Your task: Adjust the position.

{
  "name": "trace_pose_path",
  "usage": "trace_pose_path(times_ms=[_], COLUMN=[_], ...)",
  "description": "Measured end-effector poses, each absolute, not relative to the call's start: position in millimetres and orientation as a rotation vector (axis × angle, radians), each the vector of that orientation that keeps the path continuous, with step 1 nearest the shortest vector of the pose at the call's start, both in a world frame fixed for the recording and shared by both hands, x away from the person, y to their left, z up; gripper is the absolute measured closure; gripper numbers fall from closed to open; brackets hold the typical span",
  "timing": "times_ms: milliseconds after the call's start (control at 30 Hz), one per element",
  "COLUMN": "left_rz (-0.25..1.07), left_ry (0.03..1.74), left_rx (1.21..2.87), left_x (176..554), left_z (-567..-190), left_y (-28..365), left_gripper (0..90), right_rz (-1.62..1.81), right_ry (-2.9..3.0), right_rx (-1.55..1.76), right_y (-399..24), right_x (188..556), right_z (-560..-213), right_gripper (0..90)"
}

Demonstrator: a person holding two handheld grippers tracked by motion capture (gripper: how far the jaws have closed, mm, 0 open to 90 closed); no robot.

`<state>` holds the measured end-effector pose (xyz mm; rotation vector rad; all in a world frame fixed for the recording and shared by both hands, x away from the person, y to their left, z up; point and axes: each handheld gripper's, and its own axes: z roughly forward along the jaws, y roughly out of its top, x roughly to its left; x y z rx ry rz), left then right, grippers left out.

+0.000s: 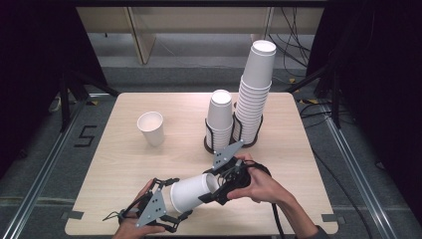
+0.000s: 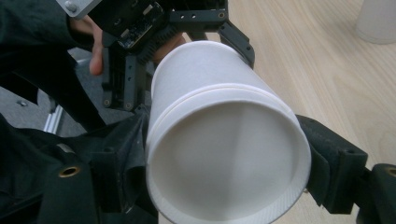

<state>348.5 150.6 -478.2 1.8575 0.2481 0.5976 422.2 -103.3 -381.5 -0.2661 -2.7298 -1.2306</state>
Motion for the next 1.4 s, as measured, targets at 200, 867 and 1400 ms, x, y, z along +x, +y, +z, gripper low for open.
trace_pose_path(times_ms=[200, 867, 1400], left_rz=[0.587, 0.563, 0.506], left_ry=[0.227, 0.265, 0.302], left_rx=[1.819, 1.883, 2.063], left_x=[348.3, 349.0, 345.4], left_z=[-478.2, -474.6, -470.2], left_y=[152.9, 150.8, 140.3], left_gripper=[4.4, 10.9, 11.8], right_rz=[-1.256, -1.22, -0.949], right_ry=[-2.68, -2.694, -3.095], right_rx=[-0.282, -0.304, -0.015], right_y=[-107.5, -105.5, -88.7], right_x=[424.3, 427.6, 401.3], right_z=[-382.6, -389.5, -381.3], right_gripper=[24.6, 21.2, 16.6])
